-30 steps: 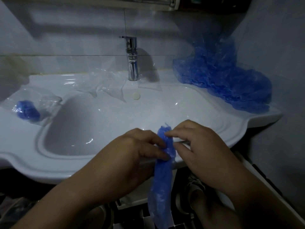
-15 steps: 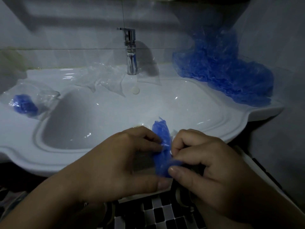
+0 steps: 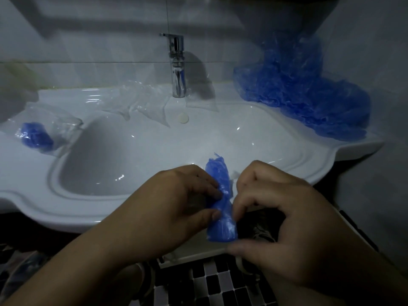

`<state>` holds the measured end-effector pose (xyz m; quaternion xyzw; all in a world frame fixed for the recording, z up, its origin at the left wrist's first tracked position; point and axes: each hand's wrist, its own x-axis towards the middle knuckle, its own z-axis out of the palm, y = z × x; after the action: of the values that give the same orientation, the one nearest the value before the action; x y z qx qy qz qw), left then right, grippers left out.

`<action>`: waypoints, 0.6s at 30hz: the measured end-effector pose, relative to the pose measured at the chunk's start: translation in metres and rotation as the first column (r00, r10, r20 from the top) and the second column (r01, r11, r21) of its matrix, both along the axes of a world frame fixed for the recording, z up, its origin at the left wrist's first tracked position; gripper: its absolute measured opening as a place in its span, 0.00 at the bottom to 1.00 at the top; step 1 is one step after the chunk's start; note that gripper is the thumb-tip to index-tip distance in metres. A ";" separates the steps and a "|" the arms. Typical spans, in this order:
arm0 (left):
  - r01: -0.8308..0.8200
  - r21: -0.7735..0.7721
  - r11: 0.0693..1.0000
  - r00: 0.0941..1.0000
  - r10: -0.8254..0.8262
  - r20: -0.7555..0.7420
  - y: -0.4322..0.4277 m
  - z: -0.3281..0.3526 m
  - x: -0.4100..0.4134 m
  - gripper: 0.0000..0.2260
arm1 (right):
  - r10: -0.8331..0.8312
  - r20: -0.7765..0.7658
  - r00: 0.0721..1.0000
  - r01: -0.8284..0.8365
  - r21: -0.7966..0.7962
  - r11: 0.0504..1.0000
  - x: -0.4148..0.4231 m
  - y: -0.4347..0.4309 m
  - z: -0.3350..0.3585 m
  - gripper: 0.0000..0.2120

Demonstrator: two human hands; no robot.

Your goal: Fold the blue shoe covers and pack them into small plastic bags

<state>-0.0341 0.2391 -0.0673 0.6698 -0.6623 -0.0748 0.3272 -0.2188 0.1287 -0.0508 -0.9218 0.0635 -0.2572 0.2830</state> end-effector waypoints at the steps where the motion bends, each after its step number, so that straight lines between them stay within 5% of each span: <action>1: -0.008 0.008 1.000 1.000 0.008 -0.003 0.000 0.000 0.000 0.11 | 0.011 -0.077 0.997 -0.015 -0.044 0.999 -0.001 -0.001 -0.001 0.15; 3: -0.008 0.028 1.000 1.000 0.008 -0.002 -0.001 0.000 0.000 0.11 | 0.003 -0.161 0.987 -0.028 -0.149 0.988 0.002 -0.002 -0.007 0.19; 6: -0.003 0.027 1.000 1.000 0.004 -0.018 -0.001 0.001 0.000 0.09 | -0.022 -0.068 0.997 0.010 -0.178 0.984 0.008 -0.002 -0.012 0.09; 10: 0.033 -0.014 0.999 0.999 -0.033 0.007 0.001 0.004 0.000 0.16 | -0.042 0.025 0.999 0.043 -0.038 0.998 0.009 -0.002 -0.010 0.01; 14: 0.023 0.042 0.999 0.982 -0.014 -0.191 0.005 0.007 0.001 0.22 | -0.075 0.007 0.997 0.074 0.047 0.996 0.013 -0.003 -0.011 0.02; 18: 0.052 0.116 0.992 0.970 -0.023 -0.242 0.003 0.011 -0.002 0.17 | -0.168 -0.006 0.986 0.165 0.232 0.959 0.015 0.000 -0.015 0.07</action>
<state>-0.0356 0.2418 -0.0562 0.6617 -0.6246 -0.2016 0.3623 -0.2033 0.1287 -0.0658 -0.8722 0.1685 -0.2772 0.3662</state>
